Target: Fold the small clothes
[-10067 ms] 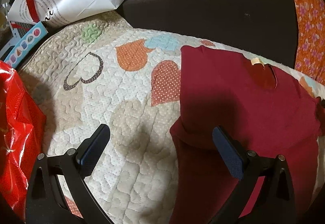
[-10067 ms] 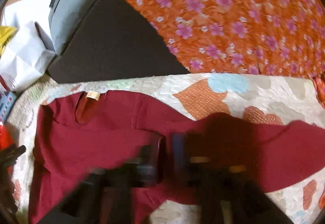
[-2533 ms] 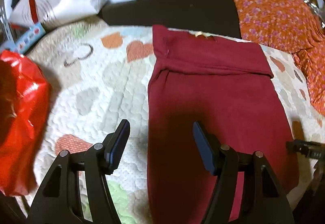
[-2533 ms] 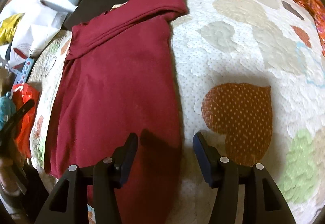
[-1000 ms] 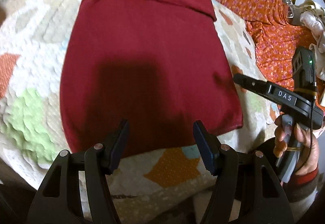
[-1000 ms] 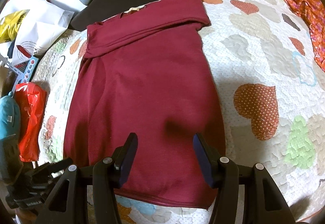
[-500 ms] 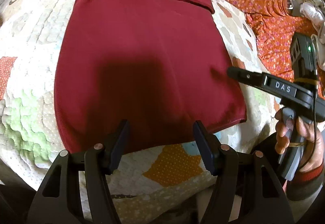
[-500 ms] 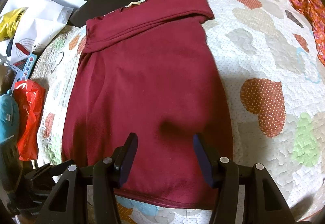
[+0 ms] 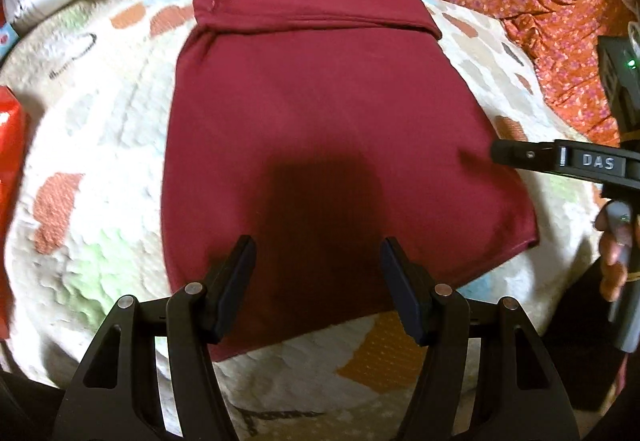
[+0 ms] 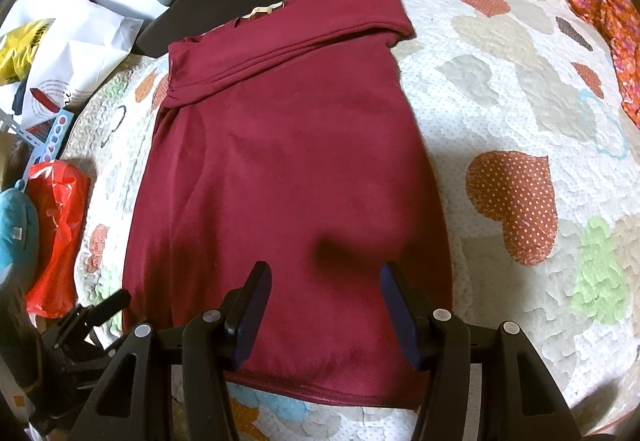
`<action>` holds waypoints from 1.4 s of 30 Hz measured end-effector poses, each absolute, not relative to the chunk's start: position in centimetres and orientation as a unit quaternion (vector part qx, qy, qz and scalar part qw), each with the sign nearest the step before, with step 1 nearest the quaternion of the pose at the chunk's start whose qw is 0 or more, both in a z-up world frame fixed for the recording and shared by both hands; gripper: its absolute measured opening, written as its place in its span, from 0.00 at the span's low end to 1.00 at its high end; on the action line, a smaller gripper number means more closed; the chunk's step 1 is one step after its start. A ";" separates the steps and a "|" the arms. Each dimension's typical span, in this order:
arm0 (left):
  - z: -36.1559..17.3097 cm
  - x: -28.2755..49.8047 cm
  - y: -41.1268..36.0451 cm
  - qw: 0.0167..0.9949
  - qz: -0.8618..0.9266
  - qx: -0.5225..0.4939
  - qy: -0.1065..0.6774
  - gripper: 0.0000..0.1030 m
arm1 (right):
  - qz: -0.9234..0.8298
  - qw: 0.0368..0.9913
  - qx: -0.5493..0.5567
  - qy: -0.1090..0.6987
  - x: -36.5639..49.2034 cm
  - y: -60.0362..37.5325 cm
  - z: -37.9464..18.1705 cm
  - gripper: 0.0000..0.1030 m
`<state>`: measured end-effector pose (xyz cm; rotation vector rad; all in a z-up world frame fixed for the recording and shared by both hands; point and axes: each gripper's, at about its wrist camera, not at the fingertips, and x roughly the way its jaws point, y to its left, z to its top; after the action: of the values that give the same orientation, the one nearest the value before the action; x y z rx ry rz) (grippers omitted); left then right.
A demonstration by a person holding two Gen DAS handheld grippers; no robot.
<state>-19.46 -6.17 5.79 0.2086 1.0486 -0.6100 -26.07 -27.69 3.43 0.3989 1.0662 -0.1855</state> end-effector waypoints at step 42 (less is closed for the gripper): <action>2.1 -29.3 -11.9 0.736 -0.403 0.235 0.490 0.63 | -0.090 0.827 0.199 0.517 -26.6 -27.5 1.9 0.53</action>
<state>-29.25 -11.92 2.12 0.5164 1.0776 -0.8861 -26.58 -27.53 1.93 0.4229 1.0983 -0.1919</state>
